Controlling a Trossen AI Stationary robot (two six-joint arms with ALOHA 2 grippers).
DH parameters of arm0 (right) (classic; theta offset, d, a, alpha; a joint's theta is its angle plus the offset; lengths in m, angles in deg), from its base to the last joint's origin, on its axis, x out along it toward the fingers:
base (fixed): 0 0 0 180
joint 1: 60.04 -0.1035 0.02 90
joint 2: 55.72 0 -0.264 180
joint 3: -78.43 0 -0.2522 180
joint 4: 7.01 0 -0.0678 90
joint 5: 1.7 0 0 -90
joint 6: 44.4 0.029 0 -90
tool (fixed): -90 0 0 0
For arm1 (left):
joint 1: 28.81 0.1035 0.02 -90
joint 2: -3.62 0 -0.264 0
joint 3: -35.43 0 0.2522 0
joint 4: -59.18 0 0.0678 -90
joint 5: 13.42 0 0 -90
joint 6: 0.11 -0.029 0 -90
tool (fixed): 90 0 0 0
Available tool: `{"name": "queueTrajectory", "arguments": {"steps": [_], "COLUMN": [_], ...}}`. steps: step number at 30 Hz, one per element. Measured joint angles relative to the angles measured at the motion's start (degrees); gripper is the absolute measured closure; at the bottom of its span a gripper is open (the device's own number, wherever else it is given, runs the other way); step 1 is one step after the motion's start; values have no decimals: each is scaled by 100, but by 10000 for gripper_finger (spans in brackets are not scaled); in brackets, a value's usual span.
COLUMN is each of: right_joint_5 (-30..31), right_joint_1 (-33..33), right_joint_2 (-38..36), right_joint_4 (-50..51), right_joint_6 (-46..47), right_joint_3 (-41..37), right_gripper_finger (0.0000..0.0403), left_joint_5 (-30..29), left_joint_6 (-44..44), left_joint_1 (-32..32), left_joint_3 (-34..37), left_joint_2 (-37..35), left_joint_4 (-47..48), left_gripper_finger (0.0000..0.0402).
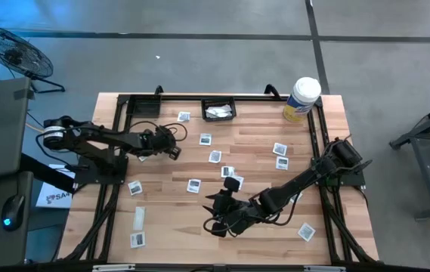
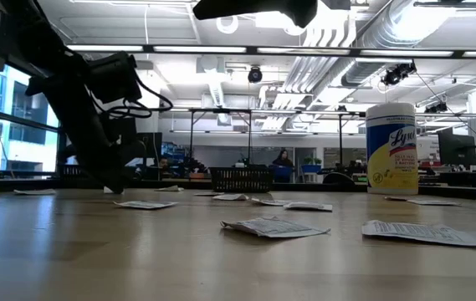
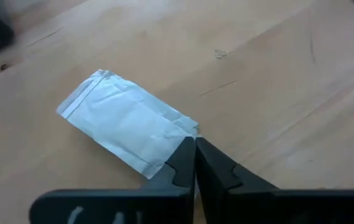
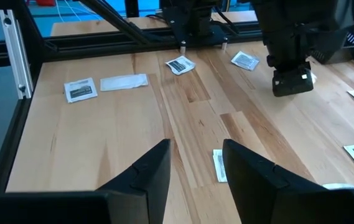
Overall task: Pick & Place First Aid Supplies
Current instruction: Put the green bandage pack into the right black bin
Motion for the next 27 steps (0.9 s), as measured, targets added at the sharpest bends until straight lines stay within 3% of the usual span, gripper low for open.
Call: {"name": "queueTrajectory", "arguments": {"steps": [7, 12, 21, 27], "right_joint_5": [168, 473, 41, -28], "right_joint_1": [-152, -513, -863, -822], "right_joint_2": [0, 1, 2, 2], "right_joint_4": [2, 150, 345, 378], "right_joint_6": [45, 40, -211, -221], "right_joint_3": [0, 2, 1, 0], "right_gripper_finger": [263, 263, 263, 263], "left_joint_5": [804, 890, 1791, 2234], "left_joint_6": [-889, -2058, -6292, -8547], "left_joint_1": [-168, -364, -290, 353], "left_joint_3": [-694, -1437, -2382, -3228], "left_joint_2": [19, 13, 178, 1031], "left_joint_4": [-95, -137, -785, -433], "left_gripper_finger": [400, 401, 401, 401]}}
